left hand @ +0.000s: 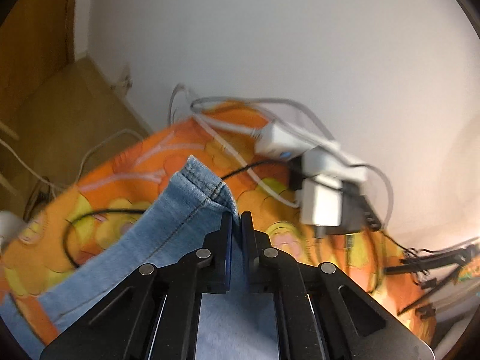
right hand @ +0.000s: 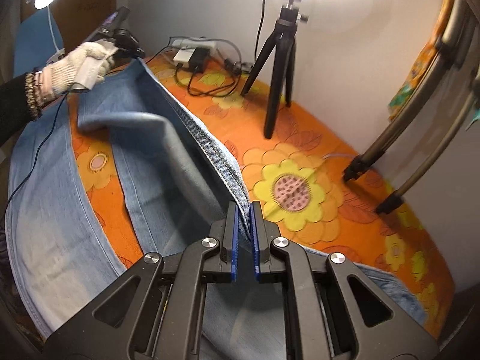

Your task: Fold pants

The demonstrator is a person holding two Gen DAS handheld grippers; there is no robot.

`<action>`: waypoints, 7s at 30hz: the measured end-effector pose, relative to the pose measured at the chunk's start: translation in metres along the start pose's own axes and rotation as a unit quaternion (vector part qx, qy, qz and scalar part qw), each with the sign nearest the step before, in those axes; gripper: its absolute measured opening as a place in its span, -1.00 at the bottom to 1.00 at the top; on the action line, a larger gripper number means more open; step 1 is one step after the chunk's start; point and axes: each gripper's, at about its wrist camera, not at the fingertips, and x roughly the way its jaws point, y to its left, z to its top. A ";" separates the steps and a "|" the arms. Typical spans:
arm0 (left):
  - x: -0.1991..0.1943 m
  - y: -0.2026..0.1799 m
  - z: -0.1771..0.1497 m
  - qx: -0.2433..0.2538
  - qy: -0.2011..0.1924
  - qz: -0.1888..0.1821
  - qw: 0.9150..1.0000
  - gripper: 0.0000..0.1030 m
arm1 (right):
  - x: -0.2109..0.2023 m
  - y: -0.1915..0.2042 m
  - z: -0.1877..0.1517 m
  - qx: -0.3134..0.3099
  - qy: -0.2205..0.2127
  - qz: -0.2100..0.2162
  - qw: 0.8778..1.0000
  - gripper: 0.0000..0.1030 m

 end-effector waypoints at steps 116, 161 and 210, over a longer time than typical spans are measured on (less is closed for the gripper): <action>-0.236 0.287 -0.225 -0.149 -0.026 -0.056 0.987 -0.90 | 0.126 0.430 0.277 -0.105 -0.026 0.198 0.974 -0.94; -0.248 0.154 -0.249 -0.019 0.021 -0.098 0.995 -0.09 | -0.059 0.272 0.154 0.085 -0.060 0.083 0.991 0.08; -0.162 -0.137 -0.377 0.268 0.253 -0.240 0.898 -0.10 | 0.016 -0.168 -0.121 0.517 0.155 -0.167 0.825 0.38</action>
